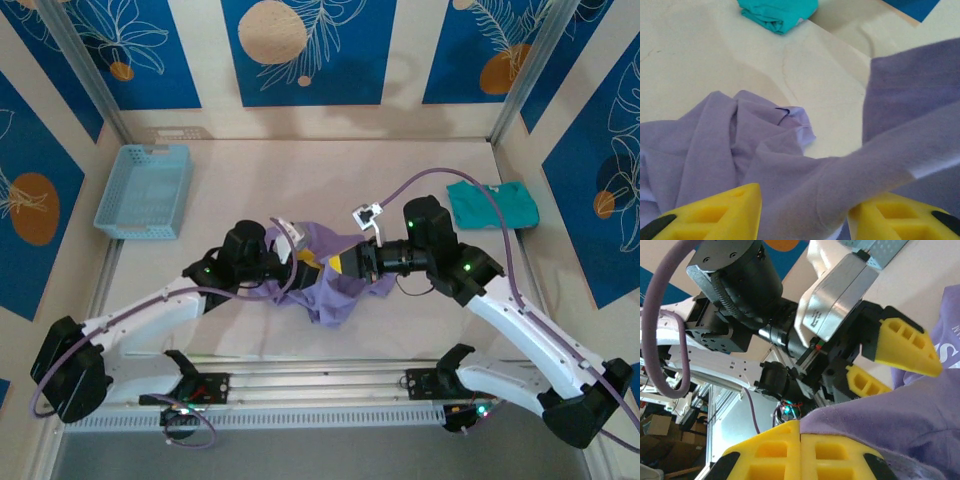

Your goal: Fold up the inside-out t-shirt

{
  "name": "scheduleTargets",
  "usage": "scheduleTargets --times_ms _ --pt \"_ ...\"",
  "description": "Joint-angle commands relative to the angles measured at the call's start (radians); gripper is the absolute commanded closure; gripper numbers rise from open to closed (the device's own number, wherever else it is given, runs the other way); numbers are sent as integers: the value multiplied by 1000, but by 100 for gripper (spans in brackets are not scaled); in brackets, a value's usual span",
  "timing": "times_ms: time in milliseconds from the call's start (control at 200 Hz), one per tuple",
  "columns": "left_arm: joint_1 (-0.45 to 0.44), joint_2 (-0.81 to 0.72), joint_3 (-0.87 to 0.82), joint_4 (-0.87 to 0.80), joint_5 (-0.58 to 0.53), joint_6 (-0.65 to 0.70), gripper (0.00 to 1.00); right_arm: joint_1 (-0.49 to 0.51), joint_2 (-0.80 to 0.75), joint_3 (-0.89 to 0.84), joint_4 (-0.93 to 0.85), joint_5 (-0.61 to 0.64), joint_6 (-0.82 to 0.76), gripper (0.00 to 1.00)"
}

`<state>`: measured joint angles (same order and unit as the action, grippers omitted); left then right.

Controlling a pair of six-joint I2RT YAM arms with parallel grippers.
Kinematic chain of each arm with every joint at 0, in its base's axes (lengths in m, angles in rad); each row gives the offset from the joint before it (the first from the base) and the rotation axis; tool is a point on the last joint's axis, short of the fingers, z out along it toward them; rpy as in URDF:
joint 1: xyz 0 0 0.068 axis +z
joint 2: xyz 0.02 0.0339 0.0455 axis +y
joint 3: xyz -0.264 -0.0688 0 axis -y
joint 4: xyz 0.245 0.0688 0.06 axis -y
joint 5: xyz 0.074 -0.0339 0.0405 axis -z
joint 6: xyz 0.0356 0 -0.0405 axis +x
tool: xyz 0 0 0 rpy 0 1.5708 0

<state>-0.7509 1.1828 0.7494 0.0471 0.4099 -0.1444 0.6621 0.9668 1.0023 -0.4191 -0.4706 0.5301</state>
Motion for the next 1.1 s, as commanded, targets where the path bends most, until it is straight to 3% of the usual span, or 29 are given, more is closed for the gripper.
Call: scheduleTargets --times_ms 0,90,225,335,495,605,815,860,960,1095 --pt "-6 37 34 62 29 19 66 -1 -10 47 -82 -46 -66 100" --pt "-6 57 53 30 15 13 100 -7 -11 85 -157 5 -93 100" --pt "-7 59 107 -124 -301 3 100 8 1 201 -379 306 -112 100" --pt "-6 89 174 -246 -522 2 100 61 1 208 -378 396 -61 100" --pt "-6 120 209 -269 -675 -10 100 151 58 197 -322 433 3 100" --pt "-5 132 229 -276 -766 -12 100 164 86 165 -237 379 34 100" --pt "-4 110 220 -266 -777 2 100 132 81 62 40 289 165 100" --pt "-4 99 211 -273 -780 2 91 130 75 40 82 312 194 100" --pt "-4 56 198 -317 -754 -16 60 133 60 3 132 423 234 100" --pt "-9 -62 131 -345 -633 -61 47 133 44 -39 195 514 277 100"
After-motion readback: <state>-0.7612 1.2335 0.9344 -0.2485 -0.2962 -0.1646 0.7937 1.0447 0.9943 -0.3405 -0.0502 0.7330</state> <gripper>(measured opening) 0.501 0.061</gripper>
